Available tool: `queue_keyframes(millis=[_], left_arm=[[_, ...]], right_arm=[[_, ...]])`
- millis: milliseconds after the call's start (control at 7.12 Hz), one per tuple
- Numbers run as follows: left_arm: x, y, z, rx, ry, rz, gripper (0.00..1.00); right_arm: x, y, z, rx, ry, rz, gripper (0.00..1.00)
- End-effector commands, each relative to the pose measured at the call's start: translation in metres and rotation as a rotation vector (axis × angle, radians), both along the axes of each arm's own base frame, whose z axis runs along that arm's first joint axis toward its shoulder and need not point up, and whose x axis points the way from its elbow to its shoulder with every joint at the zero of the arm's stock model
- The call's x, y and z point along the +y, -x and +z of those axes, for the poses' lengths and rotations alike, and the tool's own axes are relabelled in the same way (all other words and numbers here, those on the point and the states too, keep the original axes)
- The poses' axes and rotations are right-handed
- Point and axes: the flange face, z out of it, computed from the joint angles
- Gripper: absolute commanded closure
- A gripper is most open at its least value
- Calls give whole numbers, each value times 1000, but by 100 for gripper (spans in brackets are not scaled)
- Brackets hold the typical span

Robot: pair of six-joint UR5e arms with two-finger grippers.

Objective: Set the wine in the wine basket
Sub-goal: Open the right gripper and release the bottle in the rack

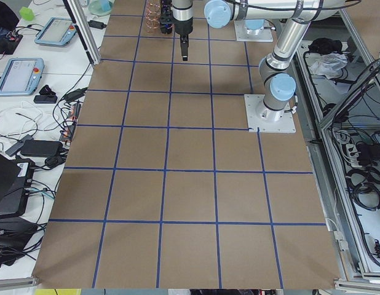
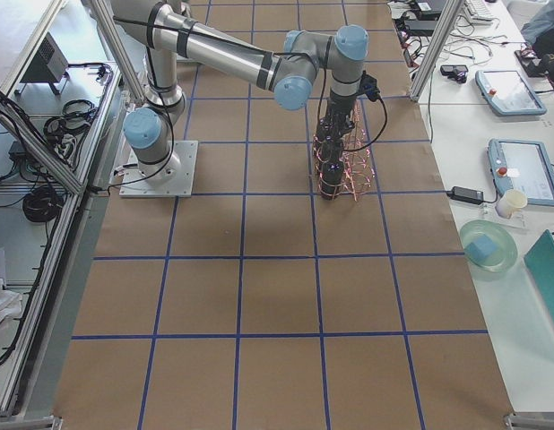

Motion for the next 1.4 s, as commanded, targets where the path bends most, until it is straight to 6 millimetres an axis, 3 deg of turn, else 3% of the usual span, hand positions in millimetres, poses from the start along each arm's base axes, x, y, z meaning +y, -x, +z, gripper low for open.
queue_keyframes(millis=[0, 140, 281, 421, 702, 983, 1124, 1264], left_arm=[[0, -1, 0, 1, 1, 1, 0], [0, -1, 0, 1, 1, 1, 0], [0, -2, 1, -1, 2, 0, 0], [0, -2, 0, 1, 1, 3, 0], [0, -2, 1, 1, 2, 1, 0], [0, -2, 0, 2, 1, 4, 0], [-1, -2, -1, 2, -2, 6, 0], [-1, -2, -1, 2, -2, 6, 0]], right_arm=[[0, 0, 0, -1, 1, -35, 15], [1, 0, 5, -3, 5, -113, 0], [0, 0, 18, 3, 26, -138, 0], [0, -3, 46, 9, 59, -139, 0], [35, -24, 105, -7, 14, -269, 0], [91, -134, 148, 7, -1, -288, 0], [112, -182, 151, 5, -2, -290, 0], [122, -206, 148, 9, -28, -267, 0]])
